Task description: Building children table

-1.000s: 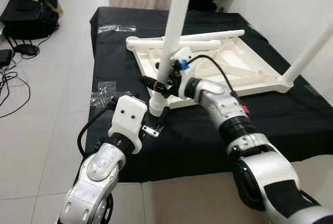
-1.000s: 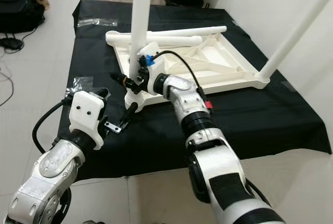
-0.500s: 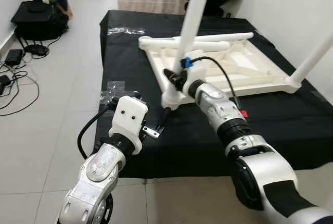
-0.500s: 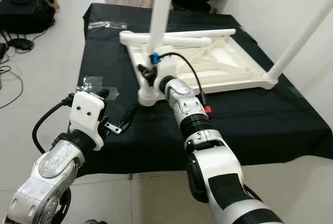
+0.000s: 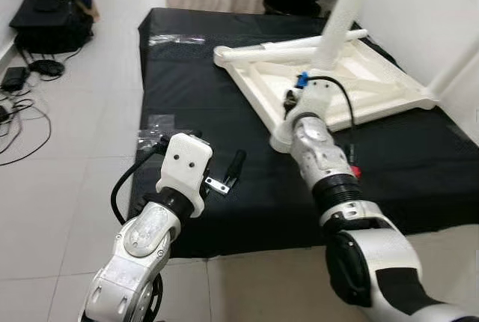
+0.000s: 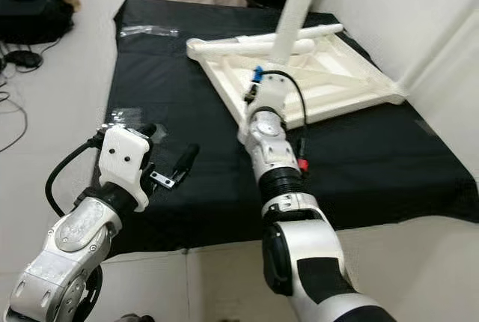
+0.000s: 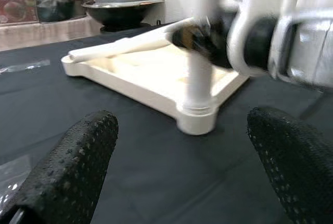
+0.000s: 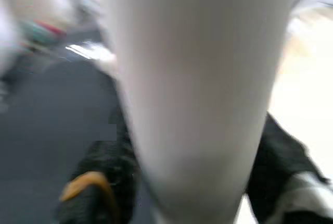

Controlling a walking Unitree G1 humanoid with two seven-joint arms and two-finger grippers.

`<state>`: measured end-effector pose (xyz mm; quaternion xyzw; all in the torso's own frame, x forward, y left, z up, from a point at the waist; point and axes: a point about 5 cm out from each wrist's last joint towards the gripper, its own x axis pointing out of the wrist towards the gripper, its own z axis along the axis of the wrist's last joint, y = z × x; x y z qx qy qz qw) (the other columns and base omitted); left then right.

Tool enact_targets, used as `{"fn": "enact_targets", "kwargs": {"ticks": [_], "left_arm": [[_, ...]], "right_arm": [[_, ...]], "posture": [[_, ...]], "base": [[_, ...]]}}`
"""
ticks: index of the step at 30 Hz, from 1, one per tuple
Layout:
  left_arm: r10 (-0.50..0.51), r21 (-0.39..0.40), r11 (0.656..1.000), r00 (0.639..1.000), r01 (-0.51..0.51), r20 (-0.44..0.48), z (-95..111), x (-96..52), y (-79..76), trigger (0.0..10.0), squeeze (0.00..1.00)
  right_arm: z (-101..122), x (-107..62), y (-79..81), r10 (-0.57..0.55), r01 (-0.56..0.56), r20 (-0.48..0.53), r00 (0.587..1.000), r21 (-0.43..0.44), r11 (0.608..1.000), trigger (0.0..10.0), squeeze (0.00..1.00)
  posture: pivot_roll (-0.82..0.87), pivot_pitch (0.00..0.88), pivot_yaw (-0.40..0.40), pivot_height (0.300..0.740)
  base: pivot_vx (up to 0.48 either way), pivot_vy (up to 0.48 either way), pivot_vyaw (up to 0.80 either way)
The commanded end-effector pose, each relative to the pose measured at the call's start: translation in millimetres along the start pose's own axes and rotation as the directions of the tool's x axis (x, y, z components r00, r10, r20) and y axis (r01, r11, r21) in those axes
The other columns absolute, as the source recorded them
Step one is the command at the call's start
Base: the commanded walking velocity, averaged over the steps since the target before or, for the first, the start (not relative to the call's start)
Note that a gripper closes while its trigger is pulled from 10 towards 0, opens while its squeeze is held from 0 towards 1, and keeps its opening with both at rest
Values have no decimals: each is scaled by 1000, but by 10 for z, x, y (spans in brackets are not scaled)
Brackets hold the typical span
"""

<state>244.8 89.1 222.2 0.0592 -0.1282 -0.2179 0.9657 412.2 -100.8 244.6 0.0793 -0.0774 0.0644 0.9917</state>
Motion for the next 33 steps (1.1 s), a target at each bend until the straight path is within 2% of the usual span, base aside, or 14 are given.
{"fn": "enact_targets", "kwargs": {"ticks": [1, 7, 10, 12, 13, 15, 17, 18, 20, 22, 23, 24, 25, 33], "left_arm": [[-8, -3, 1000, 1000, 8, -12, -12, -5, -24, 10000, 0], [-6, -3, 1000, 1000, 6, -12, -12, -5, -22, 10000, 0], [-5, -1, 1000, 1000, 5, -14, -16, -9, -17, 10000, 0], [-4, 0, 1000, 1000, 4, -14, -16, -11, -12, 10000, 0], [-4, 2, 1000, 1000, 4, -14, -15, -11, -6, 10000, 0], [-4, 2, 1000, 1000, 4, -14, -15, -11, -6, 10000, 0], [-5, 3, 1000, 1000, 5, -11, -10, -10, -4, 10000, 0], [-5, 3, 1000, 1000, 5, -11, -10, -10, -4, 10000, 0], [-6, 2, 1000, 1000, 6, -10, -6, -10, -7, 10000, 0], [-6, 2, 1000, 1000, 6, -10, -6, -10, -7, 10000, 0], [-7, 2, 1000, 1000, 7, -10, -6, -10, -9, 10000, 0], [-7, 2, 1000, 1000, 7, -10, -6, -10, -9, 10000, 0], [-7, 2, 1000, 1000, 7, -11, -9, -13, -11, 10000, 0], [-10, 1, 1000, 1000, 10, -13, -13, -19, -19, 10000, 0]], "right_arm": [[225, 40, 141, 104, -104, 102, 989, -7, 995, 10000, 1000], [213, 44, 120, 166, -166, 76, 983, -10, 986, 10000, 1000], [160, 5, 153, 391, -391, 17, 920, 56, 919, 10000, 1000], [135, -52, 170, 517, -515, -3, 856, 75, 854, 10000, 1000], [116, -132, 180, 636, -633, -16, 771, 78, 770, 10000, 1000], [116, -132, 180, 636, -633, -16, 771, 78, 770, 10000, 1000], [74, -276, 188, 783, -779, -51, 621, 78, 623, 10000, 1000], [74, -276, 188, 783, -779, -51, 621, 78, 623, 10000, 1000], [36, -361, 191, 857, -851, -61, 512, 101, 515, 10000, 1000], [36, -361, 191, 857, -851, -61, 512, 101, 515, 10000, 1000], [14, -392, 191, 882, -877, -65, 466, 99, 471, 10000, 831], [14, -392, 191, 882, -877, -65, 466, 99, 471, 10000, 831], [-22, -441, 198, 910, -905, -80, 407, 99, 414, 10000, 0], [-168, -403, 225, 876, -888, -180, 447, 29, 459, 10000, 0]], "posture": [[67, 137, -144, 740], [69, 137, -146, 740], [69, 138, -146, 740], [72, 138, -145, 740], [72, 138, -145, 740], [72, 138, -145, 740], [72, 138, -142, 740], [72, 138, -142, 740], [73, 131, -142, 740], [73, 131, -142, 740], [75, 131, -142, 740], [75, 131, -142, 740], [76, 127, -143, 740], [77, 123, -142, 740]], "base": [[0, 0, 0], [0, 0, 0], [0, 0, 0], [0, 0, 0], [0, 0, 0], [0, 0, 0], [0, 0, 0], [0, 0, 0], [0, 0, 0], [0, 0, 0], [0, 0, 0], [0, 0, 0], [0, 0, 0], [0, 0, 0]]}}
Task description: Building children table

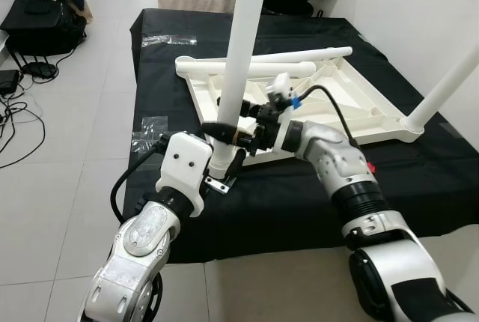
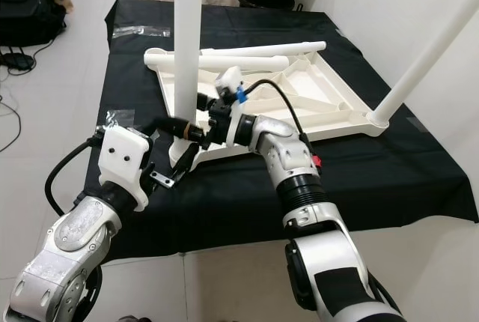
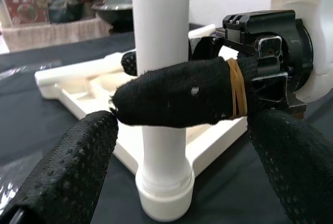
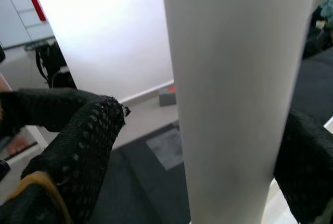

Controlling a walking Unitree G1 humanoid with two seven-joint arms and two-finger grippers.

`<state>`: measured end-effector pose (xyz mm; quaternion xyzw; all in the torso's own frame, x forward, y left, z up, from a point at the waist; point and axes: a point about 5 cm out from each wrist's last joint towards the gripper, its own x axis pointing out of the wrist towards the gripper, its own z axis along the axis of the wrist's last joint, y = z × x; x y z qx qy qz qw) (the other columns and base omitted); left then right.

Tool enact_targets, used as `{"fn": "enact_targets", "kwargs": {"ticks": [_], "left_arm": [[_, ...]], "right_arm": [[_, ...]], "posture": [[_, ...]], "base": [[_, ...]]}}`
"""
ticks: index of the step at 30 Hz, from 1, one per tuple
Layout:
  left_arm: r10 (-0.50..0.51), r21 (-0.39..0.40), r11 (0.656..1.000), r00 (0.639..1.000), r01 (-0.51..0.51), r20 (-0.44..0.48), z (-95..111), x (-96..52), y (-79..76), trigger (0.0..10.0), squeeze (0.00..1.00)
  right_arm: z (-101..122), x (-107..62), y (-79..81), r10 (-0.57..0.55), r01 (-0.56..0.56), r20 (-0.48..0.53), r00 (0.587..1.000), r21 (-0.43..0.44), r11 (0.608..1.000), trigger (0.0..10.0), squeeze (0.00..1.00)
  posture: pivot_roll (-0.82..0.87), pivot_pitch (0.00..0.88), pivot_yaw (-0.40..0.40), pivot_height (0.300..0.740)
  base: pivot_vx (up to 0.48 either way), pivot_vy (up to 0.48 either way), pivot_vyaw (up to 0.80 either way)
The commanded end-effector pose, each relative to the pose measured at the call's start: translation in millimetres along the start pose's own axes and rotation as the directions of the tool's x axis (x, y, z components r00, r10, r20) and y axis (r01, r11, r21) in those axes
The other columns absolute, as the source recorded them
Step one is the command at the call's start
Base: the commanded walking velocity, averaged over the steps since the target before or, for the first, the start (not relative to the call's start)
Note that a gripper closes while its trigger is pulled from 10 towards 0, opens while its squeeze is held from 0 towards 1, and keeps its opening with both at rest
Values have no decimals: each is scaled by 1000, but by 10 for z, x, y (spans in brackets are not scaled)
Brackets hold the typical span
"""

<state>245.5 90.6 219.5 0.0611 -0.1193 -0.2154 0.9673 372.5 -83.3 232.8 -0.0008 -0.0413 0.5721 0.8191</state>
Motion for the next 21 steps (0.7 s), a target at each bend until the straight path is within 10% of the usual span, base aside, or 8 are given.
{"fn": "enact_targets", "kwargs": {"ticks": [1, 2, 3, 17, 21], "left_arm": [[-16, 0, 1000, 1000, 16, 6, 14, -14, -37, 10000, 0], [-16, 0, 1000, 1000, 16, 6, 14, -14, -37, 10000, 0], [-20, -3, 1000, 1000, 20, 4, 9, -14, -51, 10000, 0], [-7, -11, 1000, 1000, 7, -18, -51, -51, -50, 10000, 0], [5, -12, 1000, 1000, -5, -28, -79, -81, -51, 10000, 0]], "right_arm": [[-102, 25, 19, -5, 4, -61, 998, -15, 1000, 10000, 0], [-102, 25, 19, -5, 4, -61, 998, -15, 1000, 10000, 0], [-116, 53, 3, -46, 43, -78, 996, -35, 998, 0, 0], [78, 83, -154, -277, 278, 25, 961, -51, 959, 0, 0], [36, 53, -265, -456, 455, -19, 890, -42, 890, 0, 0]], "posture": [[76, 120, -143, 740], [76, 120, -143, 740], [76, 116, -143, 740], [74, 108, -142, 740], [74, 110, -145, 740]], "base": [[0, 0, 0], [0, 0, 0], [0, 0, 0], [0, 0, 0], [0, 0, 0]]}}
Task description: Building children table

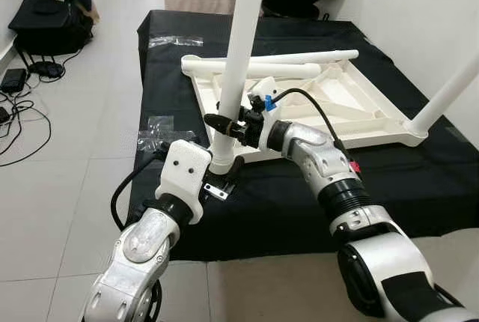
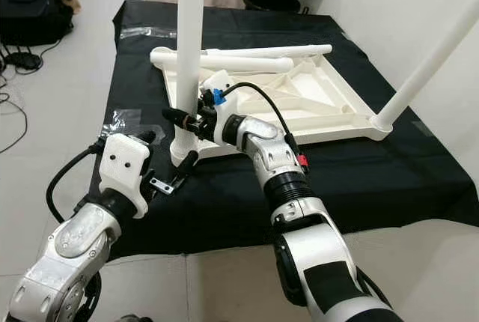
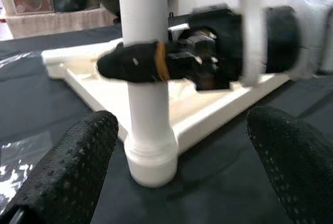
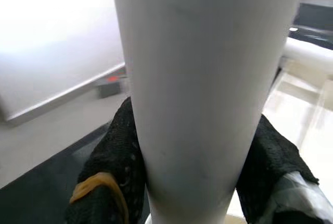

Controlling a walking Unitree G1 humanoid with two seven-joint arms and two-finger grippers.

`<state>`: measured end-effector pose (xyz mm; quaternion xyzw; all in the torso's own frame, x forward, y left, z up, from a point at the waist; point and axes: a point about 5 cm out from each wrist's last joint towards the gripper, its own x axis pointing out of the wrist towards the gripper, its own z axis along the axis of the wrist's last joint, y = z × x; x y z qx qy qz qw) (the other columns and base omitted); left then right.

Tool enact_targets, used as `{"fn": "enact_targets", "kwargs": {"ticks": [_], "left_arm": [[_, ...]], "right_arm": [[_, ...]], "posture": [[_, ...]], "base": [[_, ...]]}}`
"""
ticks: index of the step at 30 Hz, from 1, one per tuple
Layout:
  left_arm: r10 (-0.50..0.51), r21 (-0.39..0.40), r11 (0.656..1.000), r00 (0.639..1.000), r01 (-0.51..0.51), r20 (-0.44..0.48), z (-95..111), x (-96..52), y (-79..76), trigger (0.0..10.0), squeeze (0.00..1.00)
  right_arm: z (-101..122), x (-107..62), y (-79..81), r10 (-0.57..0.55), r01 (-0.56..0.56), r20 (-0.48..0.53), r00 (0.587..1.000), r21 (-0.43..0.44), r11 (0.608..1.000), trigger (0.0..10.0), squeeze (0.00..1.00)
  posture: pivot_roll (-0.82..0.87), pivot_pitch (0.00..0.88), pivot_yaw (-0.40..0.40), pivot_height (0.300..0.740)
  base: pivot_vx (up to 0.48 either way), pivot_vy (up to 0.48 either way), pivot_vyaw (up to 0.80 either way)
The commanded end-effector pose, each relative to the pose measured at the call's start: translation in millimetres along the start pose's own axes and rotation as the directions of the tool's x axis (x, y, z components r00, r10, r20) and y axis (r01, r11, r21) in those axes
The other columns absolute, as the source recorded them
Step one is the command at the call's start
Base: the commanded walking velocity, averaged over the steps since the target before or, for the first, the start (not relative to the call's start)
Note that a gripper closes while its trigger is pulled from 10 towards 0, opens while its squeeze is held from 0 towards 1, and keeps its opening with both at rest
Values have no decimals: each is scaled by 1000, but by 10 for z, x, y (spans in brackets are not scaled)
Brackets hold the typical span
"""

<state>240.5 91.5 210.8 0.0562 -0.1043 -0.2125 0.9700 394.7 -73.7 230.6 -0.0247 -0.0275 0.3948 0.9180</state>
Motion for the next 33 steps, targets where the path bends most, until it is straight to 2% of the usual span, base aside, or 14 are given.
{"fn": "enact_targets", "kwargs": {"ticks": [1, 2, 4, 5, 7, 8, 10, 14, 18, 22, 23, 30, 32, 33], "left_arm": [[9, 2, 1000, 1000, -9, -3, -11, -34, -21, 10000, 0], [21, -2, 1000, 1000, -21, -3, -4, -52, -21, 10000, 0], [21, -2, 1000, 1000, -21, -3, -4, -52, -21, 10000, 0], [32, -5, 999, 999, -32, -1, 9, -66, -27, 10000, 0], [32, -5, 999, 999, -32, -1, 9, -66, -27, 10000, 0], [34, -18, 999, 999, -35, -5, 14, -76, -47, 10000, 0], [38, -26, 999, 999, -38, -6, 18, -81, -58, 10000, 0], [36, -36, 999, 999, -36, -11, 11, -82, -71, 10000, 0], [36, -24, 999, 999, -36, -8, 13, -66, -63, 10000, 0], [33, -19, 999, 999, -33, -3, 18, -55, -63, 10000, 0], [30, -18, 999, 1000, -30, -2, 19, -55, -68, 10000, 0], [31, -15, 999, 1000, -31, -3, 22, -58, -64, 10000, 0], [30, -15, 999, 1000, -30, -2, 25, -56, -63, 10000, 0], [28, -14, 1000, 1000, -28, -1, 29, -54, -65, 10000, 0]], "right_arm": [[13, -107, -296, -304, 305, -29, 952, 19, 952, 0, 0], [-54, -211, -475, -533, 537, -85, 842, 43, 842, 0, 0], [-54, -211, -475, -533, 537, -85, 842, 43, 842, 0, 0], [-101, -314, -596, -678, 687, -121, 725, 59, 724, 0, 0], [-101, -314, -596, -678, 687, -121, 725, 59, 724, 0, 0], [-108, -365, -645, -753, 764, -129, 645, 83, 640, 9176, 0], [-90, -361, -644, -774, 784, -125, 620, 116, 609, 10000, 0], [-14, -328, -623, -789, 792, -86, 608, 137, 595, 10000, 0], [62, -289, -597, -788, 786, -46, 614, 123, 606, 10000, 0], [135, -195, -525, -746, 743, -10, 666, 96, 662, 10000, 0], [157, -167, -508, -725, 720, 0, 689, 111, 685, 10000, 1000], [257, -200, -591, -714, 706, 34, 700, 125, 698, 10000, 1000], [283, -193, -591, -687, 678, 45, 725, 126, 724, 10000, 1000], [304, -114, -491, -532, 525, 63, 844, 107, 845, 10000, 0]], "posture": [[69, 114, -143, 740], [69, 116, -143, 740], [69, 116, -143, 740], [74, 119, -147, 740], [74, 119, -147, 740], [76, 121, -148, 740], [75, 121, -149, 740], [74, 121, -148, 740], [74, 122, -149, 740], [75, 120, -149, 740], [75, 119, -147, 740], [75, 112, -146, 740], [74, 106, -144, 740], [72, 102, -143, 740]], "base": [[0, 0, 0], [0, 0, 0], [0, 0, 0], [0, 0, 0], [0, 0, 0], [0, 0, 0], [0, 0, 0], [0, 0, 0], [0, 0, 0], [0, 0, 0], [0, 0, 0], [0, 0, 0], [0, 0, 0], [0, 0, 0]]}}
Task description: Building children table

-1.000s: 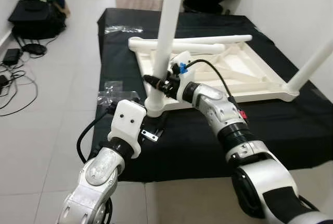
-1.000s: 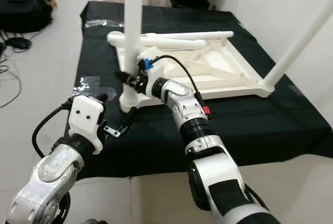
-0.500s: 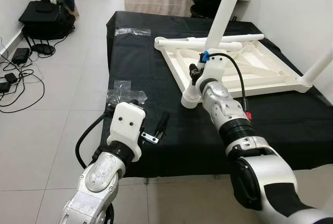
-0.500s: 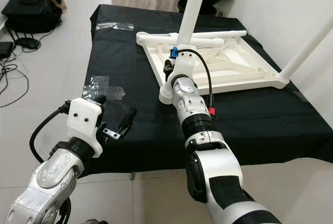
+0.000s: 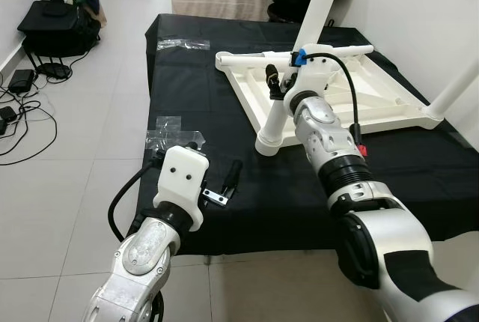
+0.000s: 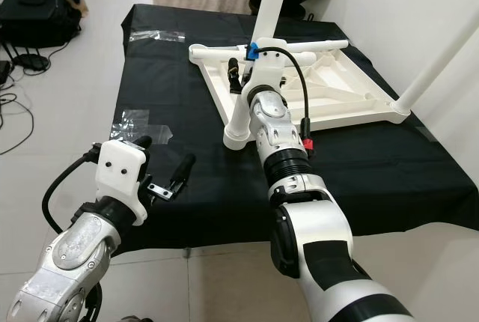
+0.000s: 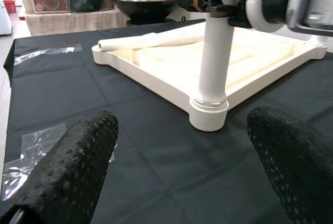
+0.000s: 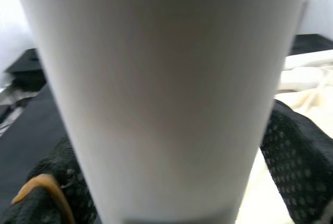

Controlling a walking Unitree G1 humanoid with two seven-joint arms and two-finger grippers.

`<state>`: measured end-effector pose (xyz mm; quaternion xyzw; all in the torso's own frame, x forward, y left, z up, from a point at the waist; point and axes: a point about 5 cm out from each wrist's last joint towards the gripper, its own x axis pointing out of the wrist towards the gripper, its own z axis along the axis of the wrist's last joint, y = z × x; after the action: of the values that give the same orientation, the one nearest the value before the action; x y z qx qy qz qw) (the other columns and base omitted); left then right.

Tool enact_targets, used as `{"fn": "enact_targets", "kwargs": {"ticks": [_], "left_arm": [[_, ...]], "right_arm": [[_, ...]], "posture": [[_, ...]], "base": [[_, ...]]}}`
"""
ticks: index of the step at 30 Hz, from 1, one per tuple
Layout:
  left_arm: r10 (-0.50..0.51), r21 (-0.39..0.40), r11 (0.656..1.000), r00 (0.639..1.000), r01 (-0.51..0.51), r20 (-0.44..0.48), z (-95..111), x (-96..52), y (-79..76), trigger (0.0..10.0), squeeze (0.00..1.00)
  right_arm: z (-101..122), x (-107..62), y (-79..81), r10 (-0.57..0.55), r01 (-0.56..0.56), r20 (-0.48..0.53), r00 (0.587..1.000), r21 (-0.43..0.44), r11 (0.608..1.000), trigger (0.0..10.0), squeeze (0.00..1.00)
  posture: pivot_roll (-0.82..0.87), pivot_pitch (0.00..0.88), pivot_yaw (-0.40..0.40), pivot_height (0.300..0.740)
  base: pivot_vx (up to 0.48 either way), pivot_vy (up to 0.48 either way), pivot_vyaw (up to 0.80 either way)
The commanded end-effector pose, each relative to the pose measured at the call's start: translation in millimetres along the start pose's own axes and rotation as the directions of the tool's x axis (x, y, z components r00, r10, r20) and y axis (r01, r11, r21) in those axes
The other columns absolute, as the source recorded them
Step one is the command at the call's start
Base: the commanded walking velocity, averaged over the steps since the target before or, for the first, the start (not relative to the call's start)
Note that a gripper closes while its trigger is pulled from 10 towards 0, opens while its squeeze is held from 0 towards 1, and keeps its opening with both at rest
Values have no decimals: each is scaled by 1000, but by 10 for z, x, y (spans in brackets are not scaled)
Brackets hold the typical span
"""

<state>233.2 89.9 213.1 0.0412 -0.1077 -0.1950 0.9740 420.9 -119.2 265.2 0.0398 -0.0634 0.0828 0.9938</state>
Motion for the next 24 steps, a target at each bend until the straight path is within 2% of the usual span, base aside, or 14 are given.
{"fn": "enact_targets", "kwargs": {"ticks": [1, 2, 3, 4, 5, 6, 7, 8, 10, 19, 20, 21, 22, 24], "left_arm": [[-17, 14, 1000, 1000, 17, -9, -8, 3, -28, 10000, 0], [-17, 14, 1000, 1000, 17, -9, -8, 3, -28, 10000, 0], [-22, 15, 1000, 1000, 22, -7, -6, 5, -31, 10000, 0], [-22, 15, 1000, 1000, 22, -7, -6, 5, -31, 10000, 0], [-25, 15, 1000, 1000, 25, -5, -3, 10, -37, 10000, 0], [-25, 15, 1000, 1000, 25, -5, -3, 10, -37, 10000, 0], [-29, 13, 1000, 1000, 29, 4, 15, 32, -50, 10000, 0], [-31, 14, 999, 999, 31, 9, 27, 41, -55, 10000, 0], [-32, 13, 999, 999, 31, 15, 42, 48, -60, 10000, 0], [-37, 7, 999, 999, 36, 16, 38, 47, -89, 10000, 0], [-37, 4, 999, 999, 37, 16, 35, 47, -97, 10000, 0], [-37, 4, 999, 999, 37, 16, 35, 47, -97, 10000, 0], [-37, 1, 999, 999, 37, 16, 33, 49, -105, 10000, 0], [-38, 0, 999, 999, 38, 16, 33, 53, -111, 10000, 0]], "right_arm": [[-33, -42, 154, 312, -312, -24, 950, -16, 950, 10000, 0], [-33, -42, 154, 312, -312, -24, 950, -16, 950, 10000, 0], [-52, -86, 230, 455, -456, -38, 890, -31, 889, 10000, 0], [-52, -86, 230, 455, -456, -38, 890, -31, 889, 10000, 0], [-60, -154, 277, 584, -585, -28, 811, -43, 810, 10000, 0], [-60, -154, 277, 584, -585, -28, 811, -43, 810, 10000, 0], [-112, -310, 277, 766, -769, -61, 640, -53, 637, 10000, 0], [-126, -375, 272, 822, -825, -71, 565, -48, 563, 10000, 0], [-128, -413, 260, 856, -859, -75, 511, -31, 511, 10000, 0], [-99, -383, 240, 865, -866, -49, 499, 3, 500, 10000, 0], [-122, -352, 236, 847, -849, -65, 528, -6, 529, 4863, 0], [-122, -352, 236, 847, -849, -65, 528, -6, 529, 4863, 0], [-166, -318, 239, 819, -822, -82, 568, -14, 569, 0, 0], [-212, -297, 229, 787, -793, -103, 608, -30, 608, 0, 0]], "posture": [[72, 99, -143, 740], [72, 99, -143, 740], [72, 99, -143, 740], [72, 99, -143, 740], [72, 89, -143, 740], [72, 89, -143, 740], [82, 83, -152, 740], [82, 83, -153, 740], [82, 82, -156, 740], [80, 85, -160, 740], [79, 90, -162, 740], [79, 90, -162, 740], [77, 89, -164, 740], [80, 87, -165, 740]], "base": [[0, 0, 0], [0, 0, 0], [0, 0, 0], [0, 0, 0], [0, 0, 0], [0, 0, 0], [0, 0, 0], [0, 0, 0], [0, 0, 0], [0, 0, 0], [0, 0, 0], [0, 0, 0], [0, 0, 0], [0, 0, 0]]}}
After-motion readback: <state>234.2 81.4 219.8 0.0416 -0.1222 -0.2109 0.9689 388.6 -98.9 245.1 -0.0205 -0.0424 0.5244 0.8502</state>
